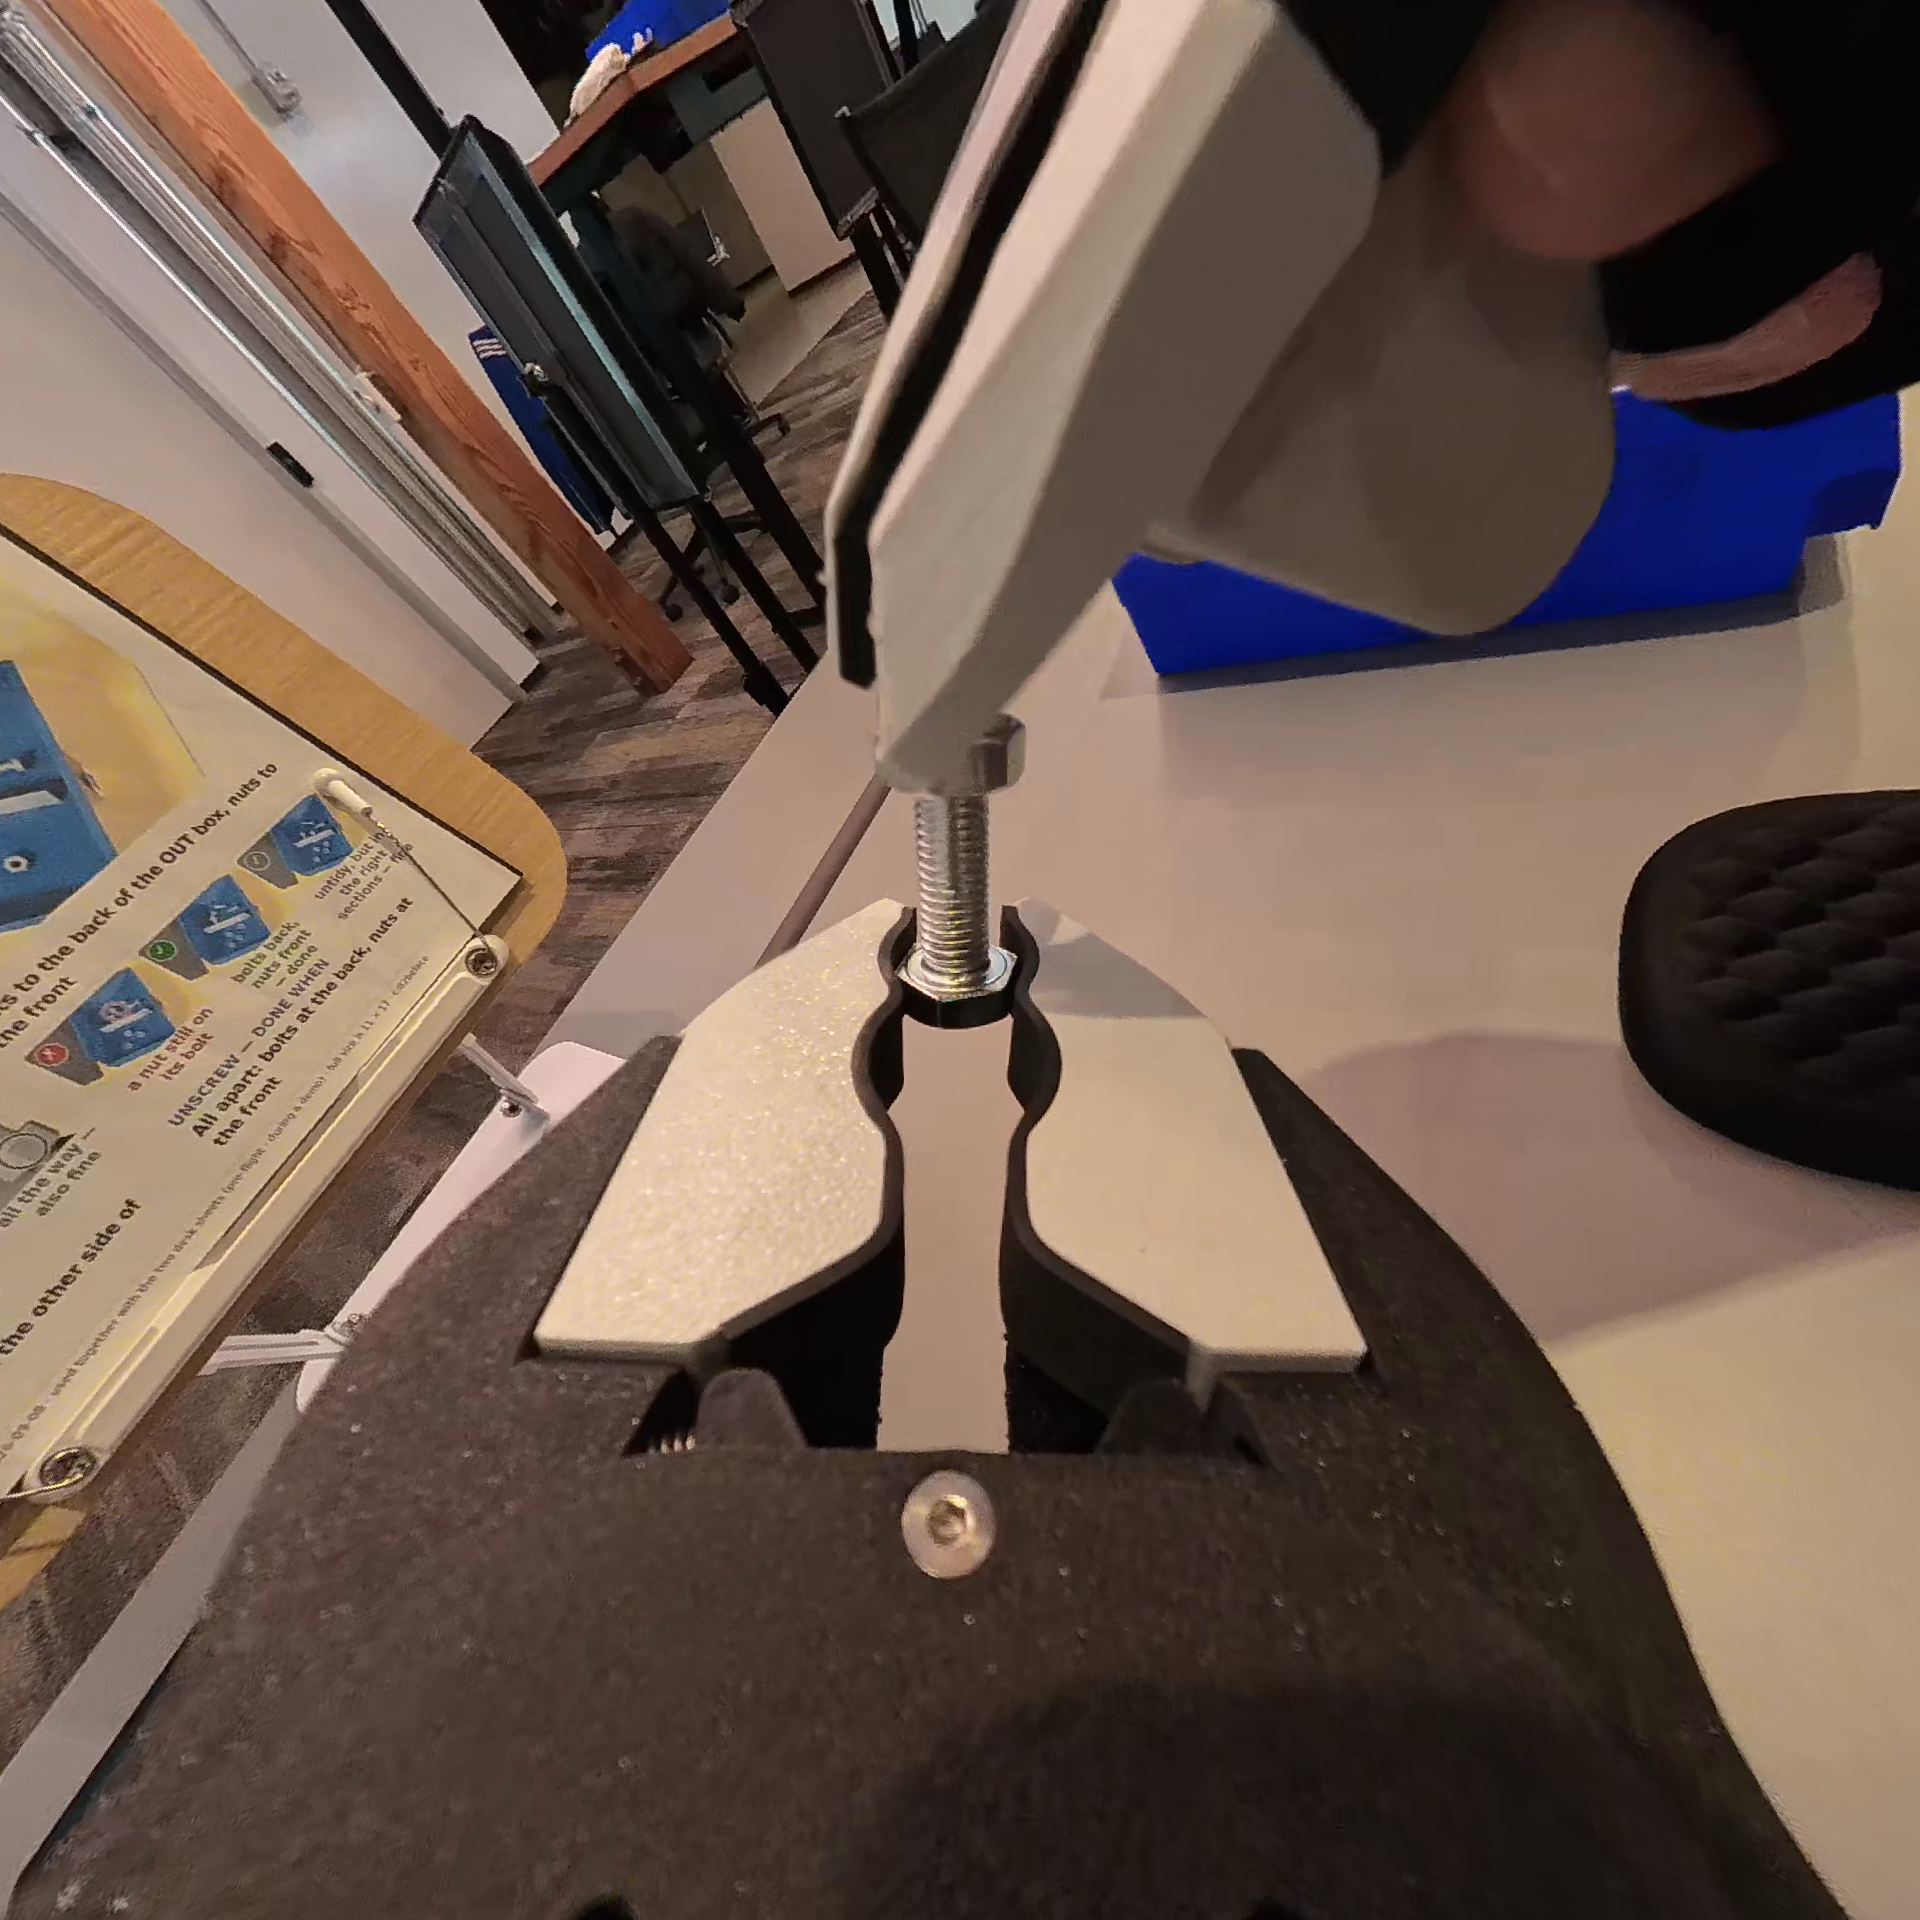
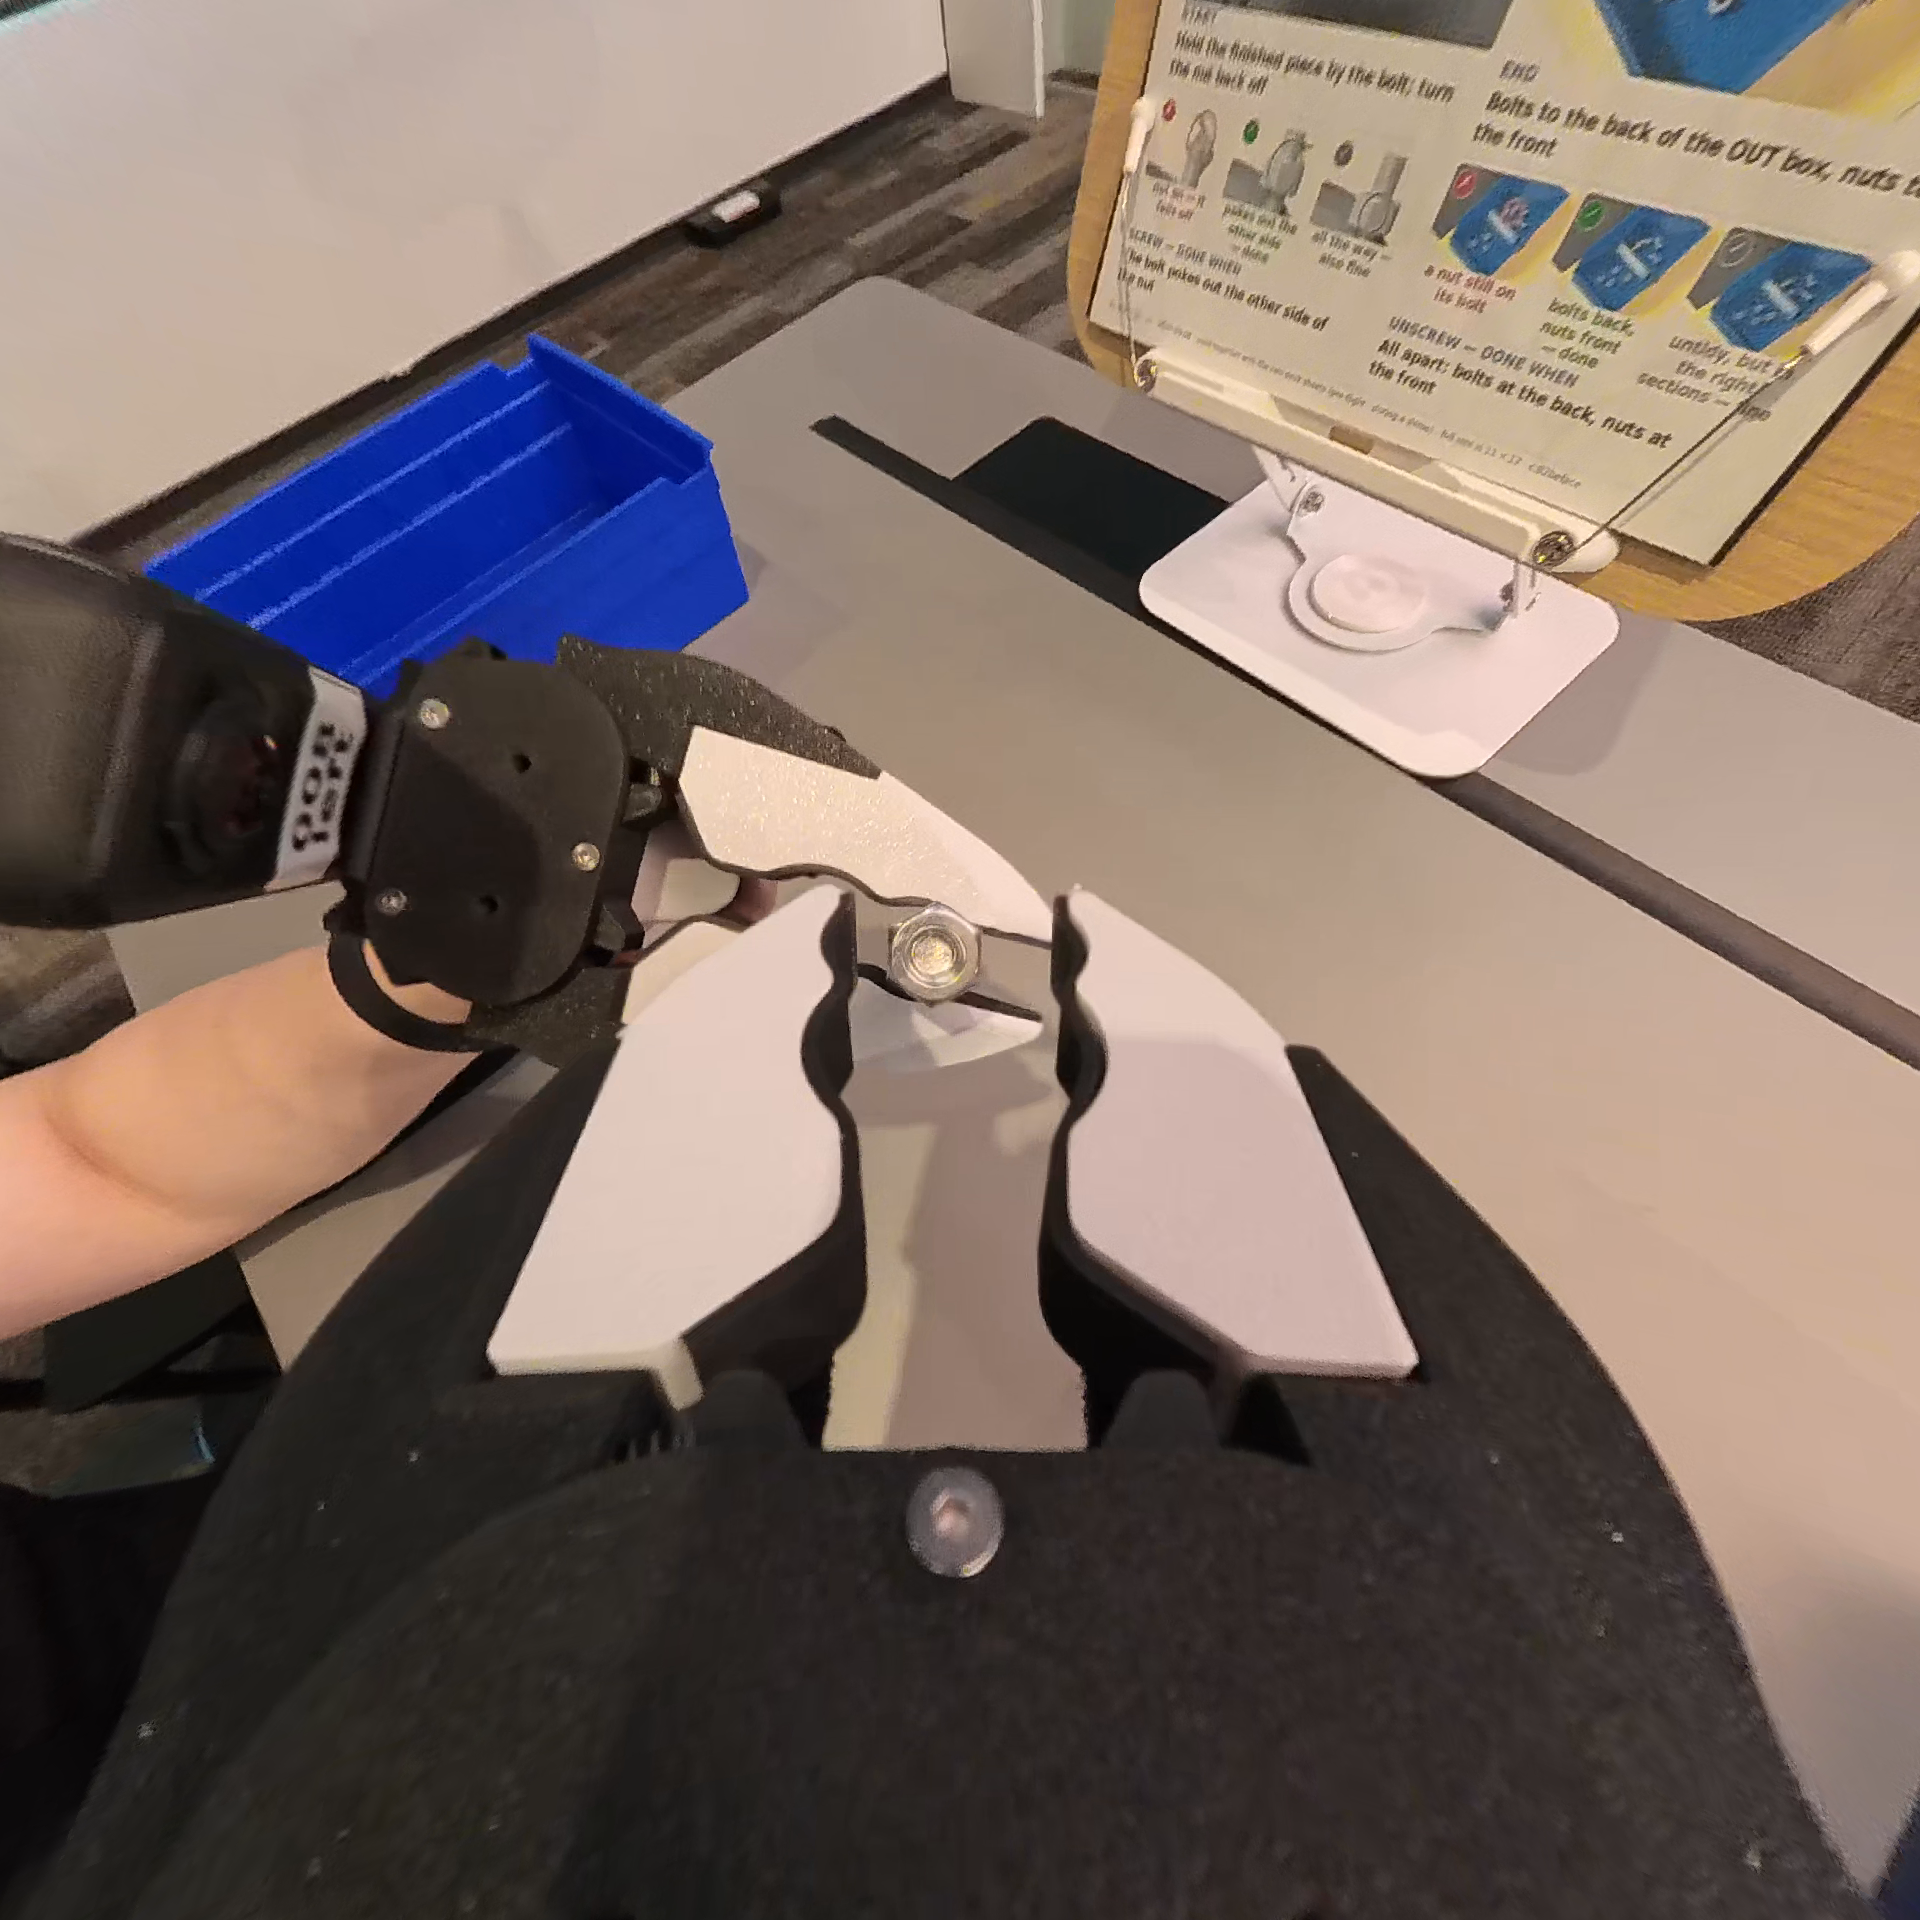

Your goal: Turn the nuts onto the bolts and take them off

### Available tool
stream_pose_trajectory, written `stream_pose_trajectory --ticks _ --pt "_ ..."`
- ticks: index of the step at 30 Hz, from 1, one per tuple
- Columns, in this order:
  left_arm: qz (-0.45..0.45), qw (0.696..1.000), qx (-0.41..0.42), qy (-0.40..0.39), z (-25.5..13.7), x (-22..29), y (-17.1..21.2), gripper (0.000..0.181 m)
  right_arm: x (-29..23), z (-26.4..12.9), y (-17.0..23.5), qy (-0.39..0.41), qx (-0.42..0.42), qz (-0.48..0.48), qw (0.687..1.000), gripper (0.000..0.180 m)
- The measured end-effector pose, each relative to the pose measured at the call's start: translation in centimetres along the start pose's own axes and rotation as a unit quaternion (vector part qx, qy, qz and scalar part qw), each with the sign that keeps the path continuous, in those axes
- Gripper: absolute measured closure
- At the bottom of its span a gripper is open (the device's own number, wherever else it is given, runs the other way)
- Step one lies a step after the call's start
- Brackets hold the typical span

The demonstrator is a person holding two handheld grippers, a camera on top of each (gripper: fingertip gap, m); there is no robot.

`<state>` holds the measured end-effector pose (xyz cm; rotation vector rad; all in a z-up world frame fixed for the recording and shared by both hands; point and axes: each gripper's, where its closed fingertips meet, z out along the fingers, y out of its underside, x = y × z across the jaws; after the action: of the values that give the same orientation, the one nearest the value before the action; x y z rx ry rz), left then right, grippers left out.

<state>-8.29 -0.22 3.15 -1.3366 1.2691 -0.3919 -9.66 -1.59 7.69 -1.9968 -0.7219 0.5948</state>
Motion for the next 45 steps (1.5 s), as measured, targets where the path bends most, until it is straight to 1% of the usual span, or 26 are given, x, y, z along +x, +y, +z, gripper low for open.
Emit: stream_pose_trajectory --ticks 3,7,10,12,13,16,20,22,25,28,31,33,35,37,40,45 --pt "-0.003 1.0 -0.002 -0.003 0.0 -0.2 0.1 0.166 0.3 -0.5 -0.4 0.0 0.015 0.019 1.0 0.144" --pt "-0.003 1.0 -0.004 -0.008 0.0 -0.4 0.1 0.166 0.4 -0.3 0.5 -0.001 -0.01 0.027 1.0 0.144" --pt "-0.003 1.0 -0.005 -0.005 0.0 -0.3 0.2 0.166 0.0 0.4 1.1 -0.01 -0.03 0.019 0.999 0.148" --pt "-0.001 1.0 -0.007 -0.001 0.0 -0.2 0.2 0.166 -0.3 0.5 1.1 -0.016 -0.033 0.004 0.999 0.162" --pt "-0.001 1.0 -0.007 0.005 -0.1 0.0 0.2 0.166 -0.4 0.4 1.1 -0.015 -0.036 -0.005 0.999 0.162" --pt "-0.008 0.998 -0.008 0.055 -0.4 1.0 0.0 0.166 -0.8 0.1 1.5 -0.026 -0.051 -0.056 0.997 0.162" --pt "-0.028 0.988 0.011 0.152 -1.6 3.0 -0.7 0.166 -2.2 -0.8 1.8 -0.079 -0.043 -0.171 0.981 0.162" --pt "-0.03 0.976 0.015 0.217 -2.5 4.4 -0.8 0.166 -3.2 -1.3 2.4 -0.116 -0.036 -0.235 0.964 0.162" --pt "-0.025 0.952 0.019 0.304 -3.9 6.7 -0.7 0.166 -4.7 -2.0 3.7 -0.163 -0.017 -0.345 0.924 0.162" --pt "-0.039 0.913 0.031 0.404 -5.6 9.2 -1.0 0.166 -6.4 -2.9 5.1 -0.22 -0.005 -0.402 0.889 0.162" --pt "-0.055 0.874 0.042 0.482 -7.1 11.1 -1.3 0.166 -7.8 -3.8 6.1 -0.266 0.01 -0.438 0.858 0.162" --pt "-0.065 0.848 0.043 0.524 -8.1 11.9 -1.2 0.166 -8.6 -4.0 6.5 -0.283 0.014 -0.458 0.842 0.162" --pt "-0.068 0.828 0.046 0.555 -8.8 12.5 -1.2 0.165 -9.3 -4.1 6.8 -0.296 0.017 -0.476 0.828 0.162" --pt "-0.071 0.811 0.046 0.579 -9.6 12.8 -1.1 0.165 -9.9 -4.2 7.1 -0.308 0.015 -0.482 0.82 0.162" --pt "-0.064 0.799 0.05 0.596 -10.3 13.2 -1.1 0.166 -10.6 -4.2 7.3 -0.322 0.019 -0.491 0.809 0.162" --pt "-0.079 0.75 0.062 0.654 -12.2 13.8 -1.5 0.165 -12.0 -4.7 7.3 -0.339 0.043 -0.518 0.784 0.162"
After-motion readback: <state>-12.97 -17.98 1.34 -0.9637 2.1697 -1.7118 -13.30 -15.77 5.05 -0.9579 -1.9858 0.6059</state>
